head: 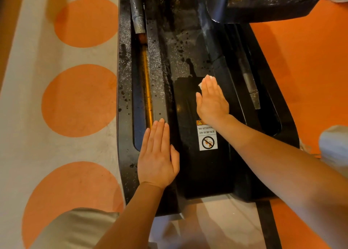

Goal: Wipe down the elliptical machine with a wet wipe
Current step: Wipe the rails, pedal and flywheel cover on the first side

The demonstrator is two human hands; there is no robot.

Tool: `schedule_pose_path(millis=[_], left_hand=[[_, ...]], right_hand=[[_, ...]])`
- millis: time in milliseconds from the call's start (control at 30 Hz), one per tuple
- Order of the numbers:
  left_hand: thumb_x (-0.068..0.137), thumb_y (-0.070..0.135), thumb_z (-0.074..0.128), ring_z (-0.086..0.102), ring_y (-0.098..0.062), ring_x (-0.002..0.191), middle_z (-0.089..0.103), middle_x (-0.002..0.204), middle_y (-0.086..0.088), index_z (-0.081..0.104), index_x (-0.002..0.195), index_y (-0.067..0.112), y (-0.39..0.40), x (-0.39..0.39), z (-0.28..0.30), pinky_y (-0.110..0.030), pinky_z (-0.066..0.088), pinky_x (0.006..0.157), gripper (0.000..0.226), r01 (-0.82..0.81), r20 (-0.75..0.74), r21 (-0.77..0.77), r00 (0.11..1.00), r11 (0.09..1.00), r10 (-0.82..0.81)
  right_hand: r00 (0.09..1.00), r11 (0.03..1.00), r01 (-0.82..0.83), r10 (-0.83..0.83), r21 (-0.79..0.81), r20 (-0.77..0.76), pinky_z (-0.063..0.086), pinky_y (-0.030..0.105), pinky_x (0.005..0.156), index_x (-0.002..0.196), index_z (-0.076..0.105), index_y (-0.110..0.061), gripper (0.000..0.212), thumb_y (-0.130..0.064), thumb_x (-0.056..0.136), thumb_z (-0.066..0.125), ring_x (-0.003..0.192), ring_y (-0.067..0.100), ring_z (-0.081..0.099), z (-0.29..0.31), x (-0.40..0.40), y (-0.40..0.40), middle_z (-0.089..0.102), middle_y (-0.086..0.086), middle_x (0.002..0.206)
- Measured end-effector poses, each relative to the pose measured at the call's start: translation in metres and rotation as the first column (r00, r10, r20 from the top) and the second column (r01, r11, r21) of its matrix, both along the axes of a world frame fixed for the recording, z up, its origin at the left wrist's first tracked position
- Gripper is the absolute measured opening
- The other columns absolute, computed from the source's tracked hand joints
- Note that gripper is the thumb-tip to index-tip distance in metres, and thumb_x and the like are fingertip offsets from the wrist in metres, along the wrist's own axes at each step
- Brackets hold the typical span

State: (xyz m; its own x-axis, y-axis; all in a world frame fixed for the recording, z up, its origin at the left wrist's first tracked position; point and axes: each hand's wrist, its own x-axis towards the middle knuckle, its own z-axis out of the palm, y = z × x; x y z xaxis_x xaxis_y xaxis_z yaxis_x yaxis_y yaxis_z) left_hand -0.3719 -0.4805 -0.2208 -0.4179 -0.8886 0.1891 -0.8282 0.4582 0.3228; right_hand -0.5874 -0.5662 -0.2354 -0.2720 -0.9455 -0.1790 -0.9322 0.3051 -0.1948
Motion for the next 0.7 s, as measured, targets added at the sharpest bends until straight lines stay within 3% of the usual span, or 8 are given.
schedule_pose_path(millis=[133, 267, 367, 433, 567, 700], left_hand=[[0.097, 0.027, 0.034, 0.03, -0.028, 0.147, 0.038, 0.154, -0.017, 0.042, 0.146, -0.002, 0.0, 0.0, 0.0, -0.044, 0.018, 0.122, 0.057, 0.001, -0.005, 0.002, 1.0, 1.0, -0.001], [0.097, 0.026, 0.035, 0.03, -0.028, 0.146, 0.039, 0.154, -0.018, 0.043, 0.145, -0.002, 0.0, 0.0, 0.0, -0.045, 0.02, 0.122, 0.057, 0.002, -0.006, -0.006, 1.0, 1.0, -0.002], [0.097, 0.026, 0.036, 0.031, -0.029, 0.146, 0.04, 0.153, -0.018, 0.043, 0.145, -0.003, 0.0, 0.0, 0.0, -0.045, 0.02, 0.122, 0.057, 0.001, -0.007, -0.008, 1.0, 1.0, -0.001], [0.097, 0.026, 0.036, 0.032, -0.029, 0.146, 0.04, 0.153, -0.018, 0.043, 0.145, -0.003, 0.0, 0.0, 0.0, -0.045, 0.02, 0.122, 0.057, 0.001, -0.006, -0.009, 1.0, 1.0, -0.001], [0.097, 0.028, 0.034, 0.031, -0.028, 0.146, 0.039, 0.154, -0.017, 0.043, 0.146, -0.002, 0.0, 0.0, 0.0, -0.043, 0.017, 0.122, 0.057, -0.006, -0.006, 0.004, 1.0, 1.0, 0.006], [0.098, 0.029, 0.034, 0.03, -0.028, 0.146, 0.039, 0.154, -0.016, 0.042, 0.146, -0.001, 0.0, 0.0, 0.0, -0.043, 0.017, 0.122, 0.057, -0.002, -0.006, 0.01, 1.0, 1.0, 0.002]], right_hand=[[0.998, 0.998, 0.06, -0.06, 0.001, 0.024, -0.002, 0.038, 0.123, 0.155, 0.006, -0.006, 0.058, -0.034, 0.106, 0.019, 0.15, 0.024, -0.009, 0.0, 0.016, -0.01, -0.003, 0.009, 0.163], [0.944, 0.948, -0.308, 0.315, -0.079, 0.094, 0.003, 0.038, 0.123, 0.154, 0.018, -0.005, 0.053, -0.026, 0.105, 0.027, 0.151, 0.023, 0.002, 0.002, 0.033, -0.019, 0.011, 0.01, 0.162], [0.906, 0.908, -0.415, 0.418, -0.055, 0.073, 0.0, 0.034, 0.123, 0.154, 0.015, -0.006, 0.054, -0.026, 0.106, 0.026, 0.151, 0.021, 0.0, 0.002, 0.03, -0.019, 0.008, 0.009, 0.163], [0.94, 0.939, -0.342, 0.342, -0.041, 0.011, 0.005, 0.038, 0.123, 0.155, 0.013, -0.006, 0.056, -0.028, 0.105, 0.026, 0.151, 0.021, 0.0, 0.003, 0.022, -0.016, 0.007, 0.009, 0.163], [0.994, 0.996, -0.063, 0.068, 0.06, -0.086, 0.0, 0.036, 0.123, 0.155, 0.002, -0.003, 0.062, -0.036, 0.106, 0.022, 0.15, 0.024, -0.006, 0.009, -0.002, -0.004, -0.002, 0.013, 0.163], [0.981, 0.988, -0.069, 0.092, 0.139, -0.172, -0.003, 0.038, 0.122, 0.153, -0.002, 0.0, 0.069, -0.044, 0.105, 0.018, 0.15, 0.027, -0.007, 0.013, 0.0, 0.024, -0.005, 0.017, 0.162]])
